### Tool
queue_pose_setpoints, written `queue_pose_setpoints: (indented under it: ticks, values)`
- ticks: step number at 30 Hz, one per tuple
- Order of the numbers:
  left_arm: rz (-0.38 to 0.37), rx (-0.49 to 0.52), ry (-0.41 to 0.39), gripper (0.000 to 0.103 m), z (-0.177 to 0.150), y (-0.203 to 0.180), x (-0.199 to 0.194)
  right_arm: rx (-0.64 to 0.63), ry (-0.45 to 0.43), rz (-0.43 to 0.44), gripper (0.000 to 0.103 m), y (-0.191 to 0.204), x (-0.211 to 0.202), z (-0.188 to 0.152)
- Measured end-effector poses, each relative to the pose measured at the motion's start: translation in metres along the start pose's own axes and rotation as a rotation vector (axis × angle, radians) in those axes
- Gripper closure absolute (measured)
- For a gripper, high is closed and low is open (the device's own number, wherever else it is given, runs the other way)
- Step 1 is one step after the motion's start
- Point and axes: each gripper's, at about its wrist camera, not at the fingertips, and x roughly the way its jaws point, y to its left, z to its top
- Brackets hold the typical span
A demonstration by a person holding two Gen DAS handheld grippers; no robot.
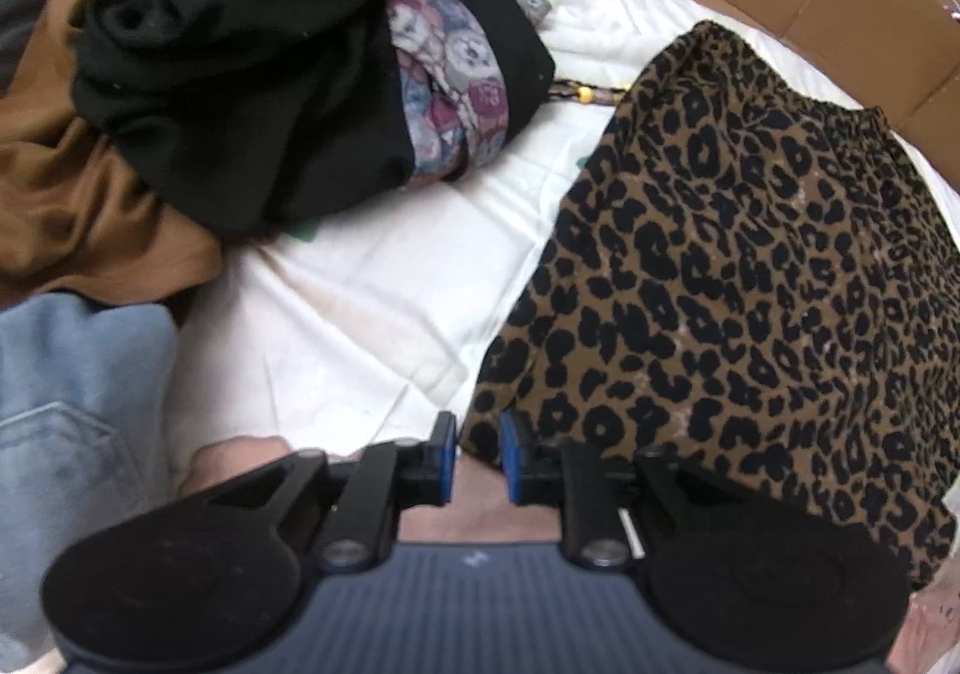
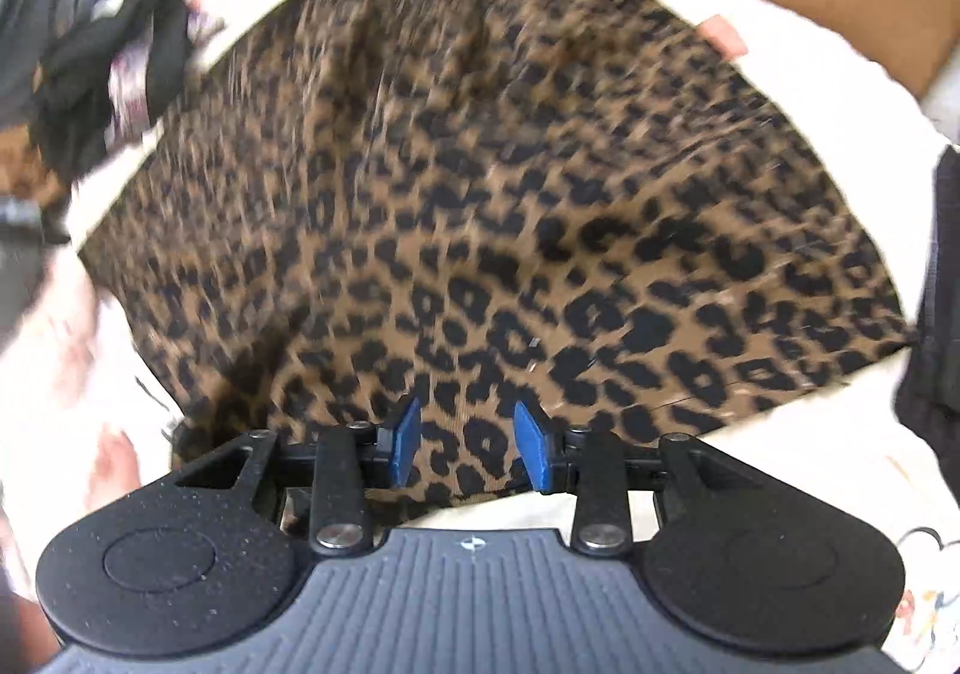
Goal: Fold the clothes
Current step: 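Open both grippers and lift them above the leopard-print skirt's hem, then move both grippers over the skirt toward its elastic waistband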
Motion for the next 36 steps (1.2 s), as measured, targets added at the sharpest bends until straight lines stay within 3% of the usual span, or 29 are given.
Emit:
queue_pose_setpoints:
  ticks: [5,9,16,21,29,32,36]
  values:
    - [-0.029,-0.010,-0.027,0.083,0.004,0.000,-0.036,0.031,-0.050,0.029,0.060,-0.005,-0.060,0.025]
    - [-0.062,-0.029,-0.040,0.077,0.010,-0.003,-0.063,0.001,-0.073,-0.016,0.059,-0.010,-0.105,0.048]
    - [-0.031,-0.057,-0.079,0.064,0.023,-0.013,-0.096,0.008,-0.181,-0.049,0.040,-0.025,-0.161,0.073]
    - [-0.019,-0.021,-0.085,0.063,0.041,-0.028,-0.109,-0.020,-0.200,-0.038,0.039,-0.039,-0.163,0.080]
    - [0.007,0.024,-0.082,0.060,0.076,-0.048,-0.122,0.060,-0.213,0.007,0.039,-0.061,-0.142,0.083]
    - [0.005,0.029,-0.075,0.054,0.087,-0.053,-0.116,0.074,-0.209,0.004,0.039,-0.066,-0.131,0.085]
    - [0.038,-0.009,-0.073,0.054,0.101,-0.062,-0.102,0.060,-0.193,-0.016,0.039,-0.069,-0.118,0.094]
